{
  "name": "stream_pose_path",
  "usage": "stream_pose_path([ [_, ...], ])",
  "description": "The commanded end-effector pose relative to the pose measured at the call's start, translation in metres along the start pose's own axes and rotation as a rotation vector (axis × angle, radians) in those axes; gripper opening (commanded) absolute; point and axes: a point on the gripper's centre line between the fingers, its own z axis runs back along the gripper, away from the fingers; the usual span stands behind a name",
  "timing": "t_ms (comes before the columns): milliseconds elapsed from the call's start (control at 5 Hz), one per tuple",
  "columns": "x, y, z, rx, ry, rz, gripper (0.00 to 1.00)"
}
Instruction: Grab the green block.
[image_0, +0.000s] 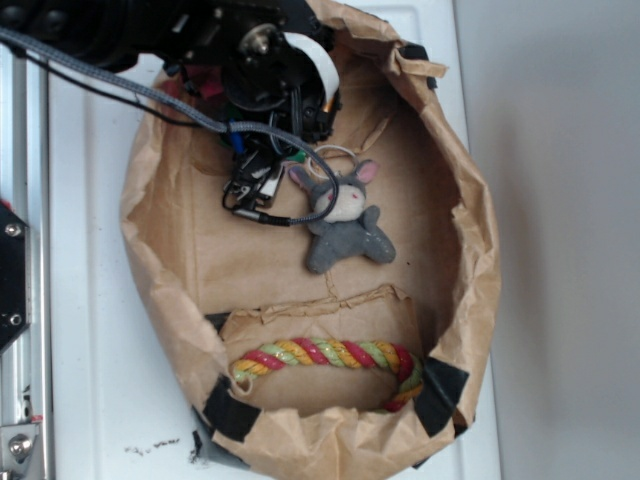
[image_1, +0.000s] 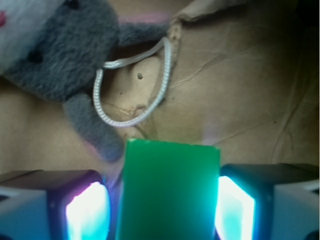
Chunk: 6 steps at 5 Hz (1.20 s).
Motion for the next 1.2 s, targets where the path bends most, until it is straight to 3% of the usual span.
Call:
stream_pose_path([
  [0, 0.011, -0.011, 0.009, 0.006, -0.054, -0.023, 0.00],
  [200, 0.011, -0.018, 0.038, -0.039, -0.081, -0.006, 0.00],
  [600, 0.000, -0.042, 0.130, -0.173, -0.054, 0.018, 0.00],
  [1000, 0.004, -0.058, 0.173, -0.134, -0.134, 0.053, 0.00],
])
